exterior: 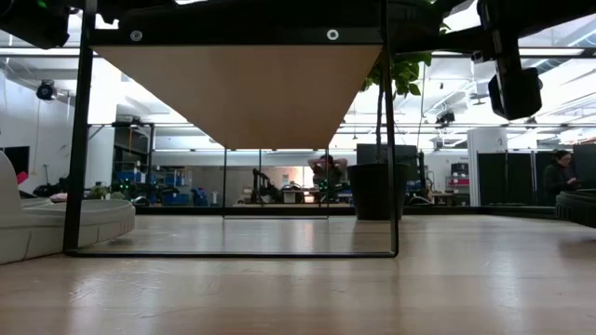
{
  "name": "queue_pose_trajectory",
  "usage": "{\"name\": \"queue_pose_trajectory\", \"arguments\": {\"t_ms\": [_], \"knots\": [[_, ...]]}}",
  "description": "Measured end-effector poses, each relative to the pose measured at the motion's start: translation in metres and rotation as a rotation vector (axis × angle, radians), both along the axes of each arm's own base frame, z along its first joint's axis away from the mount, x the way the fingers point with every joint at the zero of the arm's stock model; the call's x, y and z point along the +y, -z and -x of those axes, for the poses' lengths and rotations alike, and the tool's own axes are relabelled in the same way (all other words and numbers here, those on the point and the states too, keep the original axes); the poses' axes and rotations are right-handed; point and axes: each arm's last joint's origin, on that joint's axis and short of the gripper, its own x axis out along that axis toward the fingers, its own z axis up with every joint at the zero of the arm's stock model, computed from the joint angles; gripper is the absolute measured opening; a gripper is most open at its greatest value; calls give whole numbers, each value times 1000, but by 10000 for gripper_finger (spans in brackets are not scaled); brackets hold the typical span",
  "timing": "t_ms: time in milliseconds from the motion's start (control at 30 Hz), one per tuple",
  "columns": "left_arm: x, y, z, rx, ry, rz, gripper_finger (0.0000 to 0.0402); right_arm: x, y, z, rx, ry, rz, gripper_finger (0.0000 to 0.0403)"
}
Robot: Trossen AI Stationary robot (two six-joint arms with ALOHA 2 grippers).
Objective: Pick and place slides into the shelf
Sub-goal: Put the left black slipper on the shelf
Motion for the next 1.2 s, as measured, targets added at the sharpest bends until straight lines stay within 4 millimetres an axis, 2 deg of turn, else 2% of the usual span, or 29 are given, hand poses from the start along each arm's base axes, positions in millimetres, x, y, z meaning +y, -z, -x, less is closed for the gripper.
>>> {"name": "queue_pose_trajectory", "arguments": {"t_ms": [733,1200], "knots": [[0,1,0,1,0,0,219,4,9,2,8,-27,-131,41],[0,1,0,2,0,0,219,5,19,1,35,-24,-147,41]]}}
